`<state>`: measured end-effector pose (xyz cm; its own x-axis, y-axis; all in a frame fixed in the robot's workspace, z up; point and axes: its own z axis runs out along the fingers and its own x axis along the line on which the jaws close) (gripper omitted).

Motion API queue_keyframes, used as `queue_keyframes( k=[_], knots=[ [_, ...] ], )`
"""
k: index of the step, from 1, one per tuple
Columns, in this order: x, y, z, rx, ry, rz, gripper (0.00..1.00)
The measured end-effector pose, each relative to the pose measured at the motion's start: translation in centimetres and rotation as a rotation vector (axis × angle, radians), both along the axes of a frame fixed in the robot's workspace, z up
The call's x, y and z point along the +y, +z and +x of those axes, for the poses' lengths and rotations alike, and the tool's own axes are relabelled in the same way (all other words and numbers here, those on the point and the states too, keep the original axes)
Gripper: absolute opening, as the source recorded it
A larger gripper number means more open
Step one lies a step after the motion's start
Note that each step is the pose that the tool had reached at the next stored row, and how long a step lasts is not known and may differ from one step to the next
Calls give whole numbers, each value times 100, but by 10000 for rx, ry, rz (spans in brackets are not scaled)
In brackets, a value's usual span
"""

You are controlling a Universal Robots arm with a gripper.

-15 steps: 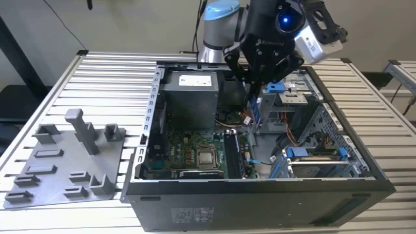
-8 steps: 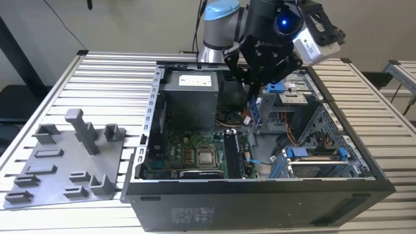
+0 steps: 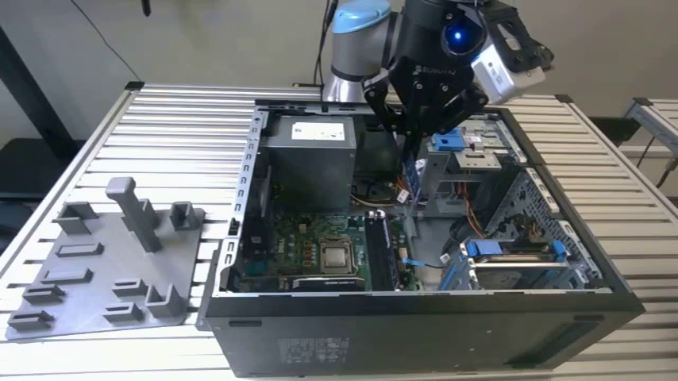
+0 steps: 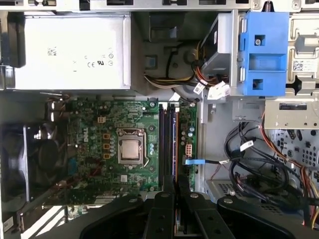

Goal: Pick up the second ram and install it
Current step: 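Insert the second ram into the second slot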

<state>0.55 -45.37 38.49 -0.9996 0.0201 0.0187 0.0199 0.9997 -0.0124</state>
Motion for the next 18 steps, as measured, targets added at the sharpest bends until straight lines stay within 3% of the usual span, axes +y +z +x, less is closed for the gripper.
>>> queue_keyframes(
  k=[7, 18],
  knots=[
    [35, -44, 5, -1, -14, -27, 14],
    [43, -81, 6, -1, -17, -33, 14]
  ],
)
